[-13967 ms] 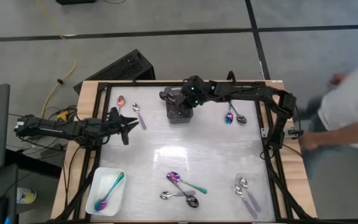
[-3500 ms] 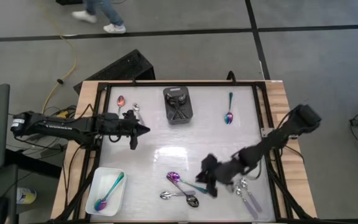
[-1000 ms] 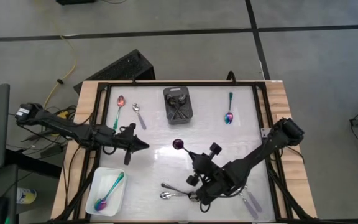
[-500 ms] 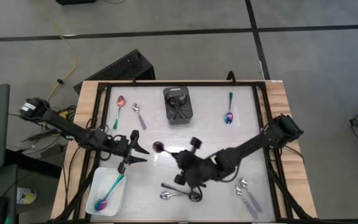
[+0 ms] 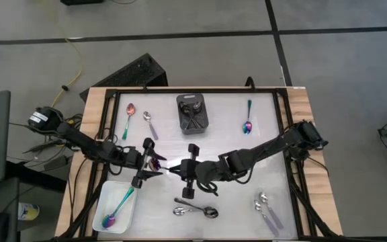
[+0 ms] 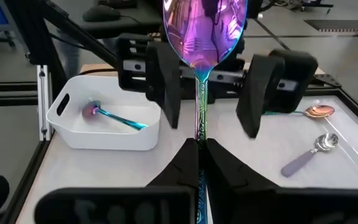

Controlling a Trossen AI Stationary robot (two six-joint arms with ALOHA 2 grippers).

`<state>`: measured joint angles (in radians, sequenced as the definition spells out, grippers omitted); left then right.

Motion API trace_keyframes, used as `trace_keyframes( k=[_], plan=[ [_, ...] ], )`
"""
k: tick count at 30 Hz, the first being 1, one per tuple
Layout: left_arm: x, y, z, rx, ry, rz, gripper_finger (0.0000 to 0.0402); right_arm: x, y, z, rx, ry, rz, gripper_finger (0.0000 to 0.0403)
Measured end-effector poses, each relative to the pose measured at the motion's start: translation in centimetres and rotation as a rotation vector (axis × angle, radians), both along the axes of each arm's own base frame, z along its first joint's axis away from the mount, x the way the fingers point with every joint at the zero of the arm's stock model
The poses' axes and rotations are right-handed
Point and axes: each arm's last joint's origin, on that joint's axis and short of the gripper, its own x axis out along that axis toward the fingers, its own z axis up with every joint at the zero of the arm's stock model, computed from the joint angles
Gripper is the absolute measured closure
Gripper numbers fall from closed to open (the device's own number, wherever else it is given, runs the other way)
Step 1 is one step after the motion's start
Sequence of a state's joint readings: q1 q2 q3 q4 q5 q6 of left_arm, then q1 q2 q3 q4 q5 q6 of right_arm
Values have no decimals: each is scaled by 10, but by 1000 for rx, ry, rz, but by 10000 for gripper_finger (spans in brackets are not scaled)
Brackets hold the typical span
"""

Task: Sort silverware by color (type)
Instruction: Put the blue spoon into the white bin

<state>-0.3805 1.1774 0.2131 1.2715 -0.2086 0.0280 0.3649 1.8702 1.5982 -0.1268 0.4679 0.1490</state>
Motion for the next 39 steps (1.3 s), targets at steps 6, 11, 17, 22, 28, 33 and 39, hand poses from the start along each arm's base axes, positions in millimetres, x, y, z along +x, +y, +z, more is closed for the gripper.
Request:
trace_keyframes(
  k=[6,11,17,22,28,33,39],
  plan=[
    [0,1,6,9,-44,25,166,1,-1,0,0,0,-4,370],
    [4,-1,16,10,-81,31,166,3,-10,0,0,-1,-24,370],
    [12,-4,24,21,-63,52,166,7,-20,0,7,-4,-56,370],
    [14,-3,24,13,-36,97,179,7,-22,1,15,-7,-63,370],
    [14,-3,25,8,-41,106,278,7,-22,1,17,-8,-64,370],
    [14,-3,25,9,-43,103,387,7,-22,0,9,-3,-57,366],
    [14,-3,25,15,-43,101,396,7,-21,0,14,1,-43,322]
  ],
)
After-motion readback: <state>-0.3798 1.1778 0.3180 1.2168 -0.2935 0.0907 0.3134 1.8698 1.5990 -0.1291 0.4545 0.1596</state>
